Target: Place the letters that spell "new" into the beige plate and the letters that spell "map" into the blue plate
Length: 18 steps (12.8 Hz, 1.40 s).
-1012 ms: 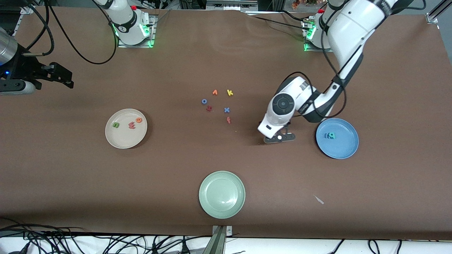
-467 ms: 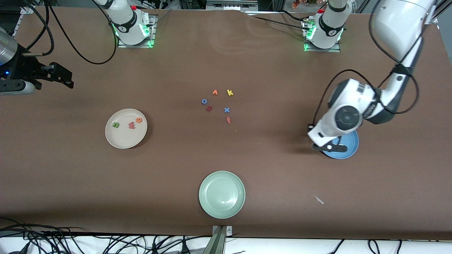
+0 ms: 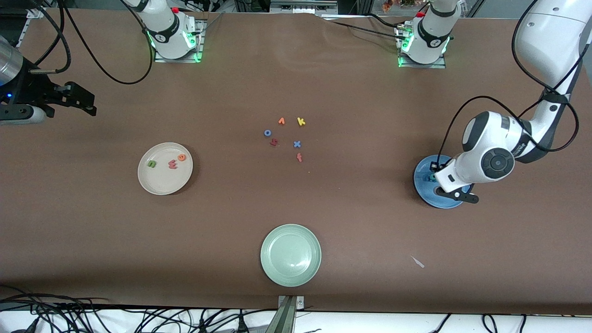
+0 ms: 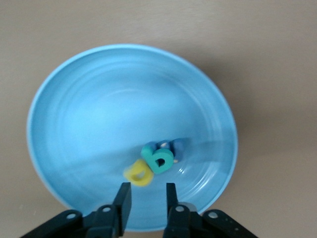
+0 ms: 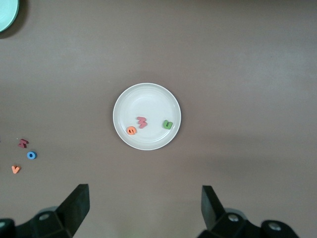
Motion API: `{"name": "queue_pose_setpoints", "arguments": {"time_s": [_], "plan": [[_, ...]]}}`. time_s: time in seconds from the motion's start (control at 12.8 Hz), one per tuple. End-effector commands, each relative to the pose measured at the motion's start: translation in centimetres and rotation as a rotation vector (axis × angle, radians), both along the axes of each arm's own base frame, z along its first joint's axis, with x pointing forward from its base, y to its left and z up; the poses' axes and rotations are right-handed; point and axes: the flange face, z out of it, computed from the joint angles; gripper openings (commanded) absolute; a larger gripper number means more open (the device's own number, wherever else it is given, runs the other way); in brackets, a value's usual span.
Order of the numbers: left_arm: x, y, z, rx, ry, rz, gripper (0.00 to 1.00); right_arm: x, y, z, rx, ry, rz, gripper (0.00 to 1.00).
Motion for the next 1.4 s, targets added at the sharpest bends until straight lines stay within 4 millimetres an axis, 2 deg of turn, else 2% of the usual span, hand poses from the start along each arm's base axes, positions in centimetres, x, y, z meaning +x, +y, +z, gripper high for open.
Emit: {"name": "queue_pose_setpoints", "arguments": {"time_s": [0.0, 0.08, 0.16, 0.23, 0.31, 0.54, 0.62, 0.7, 0.78, 0.86, 0.93, 1.09, 1.17, 1.32], "plan": [[1.1, 0.2, 1.4, -0.014, -0.024, -0.104, 1.00, 0.2, 0.0, 0.6, 0.011, -0.007, 0.000, 1.00], [1.7, 0.2, 2.6, -0.017, -0.046, -0.099, 1.00, 0.2, 0.0, 0.6, 0.010, -0.006, 0.000, 1.00], [2.0, -0.3, 4.7, -0.012, -0.069, -0.098, 1.00, 0.2, 0.0, 0.6, 0.011, -0.007, 0.000, 1.00], [2.2, -1.9, 7.3, -0.009, -0.105, -0.119, 1.00, 0.2, 0.0, 0.6, 0.011, -0.007, 0.000, 1.00], [2.6, -2.7, 10.0, -0.005, -0.137, -0.124, 1.00, 0.2, -0.1, 0.6, 0.010, -0.006, 0.001, 1.00], [3.0, -4.5, 19.8, -0.049, -0.125, -0.069, 1.00, 0.2, -0.1, 0.6, 0.010, -0.006, 0.001, 1.00], [3.0, -4.4, 22.2, -0.066, -0.117, -0.047, 1.00, 0.2, 0.0, 0.6, 0.010, -0.006, 0.000, 1.00], [2.3, -5.8, 25.1, -0.088, -0.148, -0.033, 1.00, 0.2, -0.1, 0.6, 0.010, -0.004, -0.002, 1.00], [2.1, -4.2, 27.7, -0.105, -0.183, 0.024, 1.00, 0.2, 0.0, 0.6, 0.010, -0.004, 0.000, 1.00], [1.1, -4.0, 30.9, -0.113, -0.230, 0.049, 1.00, 0.2, 0.0, 0.6, 0.012, -0.006, -0.002, 1.00], [0.1, -3.0, 33.1, -0.096, -0.251, 0.071, 1.00, 0.2, 0.0, 0.6, 0.010, -0.006, 0.000, 1.00], [-1.7, -2.1, 36.4, -0.069, -0.291, 0.093, 1.00, 0.3, -0.1, 0.6, 0.010, -0.007, -0.002, 1.00], [-2.1, -1.7, 37.1, -0.063, -0.304, 0.101, 1.00, 0.3, -0.1, 0.6, 0.011, -0.007, 0.000, 1.00], [-2.4, -0.4, 36.8, -0.057, -0.295, 0.121, 1.00, 0.3, -0.1, 0.6, 0.011, -0.007, -0.002, 1.00]]}}
